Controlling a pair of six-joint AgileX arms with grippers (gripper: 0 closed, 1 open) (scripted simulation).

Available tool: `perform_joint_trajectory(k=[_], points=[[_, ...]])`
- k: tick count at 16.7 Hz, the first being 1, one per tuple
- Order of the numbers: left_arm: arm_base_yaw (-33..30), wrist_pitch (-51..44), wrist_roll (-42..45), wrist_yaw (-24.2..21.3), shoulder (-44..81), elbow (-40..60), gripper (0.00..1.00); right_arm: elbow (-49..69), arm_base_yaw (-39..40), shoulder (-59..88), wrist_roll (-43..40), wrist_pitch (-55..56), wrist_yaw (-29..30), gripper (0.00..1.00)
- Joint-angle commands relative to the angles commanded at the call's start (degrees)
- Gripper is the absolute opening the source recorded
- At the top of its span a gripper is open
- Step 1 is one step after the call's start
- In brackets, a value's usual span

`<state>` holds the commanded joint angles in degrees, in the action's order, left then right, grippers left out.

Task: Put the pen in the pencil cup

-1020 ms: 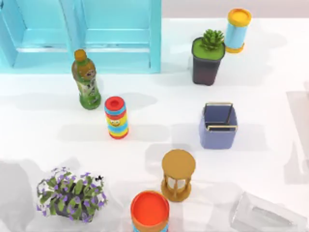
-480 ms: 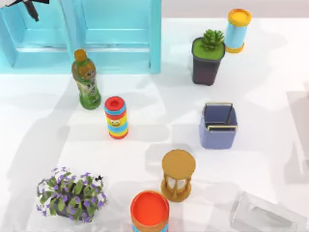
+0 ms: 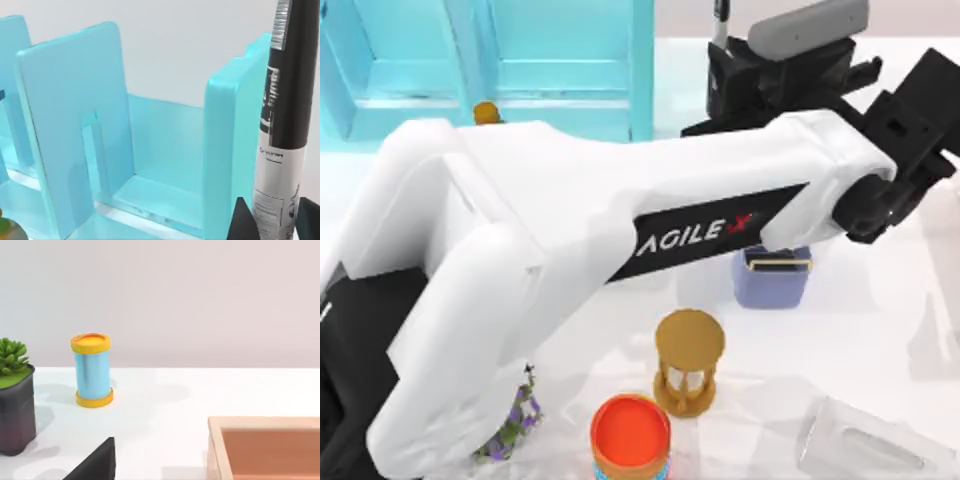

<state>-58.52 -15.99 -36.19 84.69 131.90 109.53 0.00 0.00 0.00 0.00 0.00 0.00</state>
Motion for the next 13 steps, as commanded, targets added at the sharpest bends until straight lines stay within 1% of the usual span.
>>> perform_joint_trajectory(k=[2,4,5,9,10,13], points=[[-5.8,1.9,-0.3,6.1,3.8,2.7,0.0,0.0,0.0,0.0,0.0,0.0,0.0,1.0],[-9.3,3.1,-0.4,9.8,6.1,4.5,0.0,0.0,0.0,0.0,0.0,0.0,0.0,1.0],[-10.2,3.4,-0.4,10.7,6.7,5.0,0.0,0.0,0.0,0.0,0.0,0.0,0.0,1.0],[-10.6,3.5,-0.4,11.1,7.0,5.2,0.0,0.0,0.0,0.0,0.0,0.0,0.0,1.0],[-10.0,16.7,-0.2,5.6,10.1,5.0,0.0,0.0,0.0,0.0,0.0,0.0,0.0,1.0],[-9.9,14.4,-0.8,6.6,9.6,5.3,0.0,0.0,0.0,0.0,0.0,0.0,0.0,1.0]])
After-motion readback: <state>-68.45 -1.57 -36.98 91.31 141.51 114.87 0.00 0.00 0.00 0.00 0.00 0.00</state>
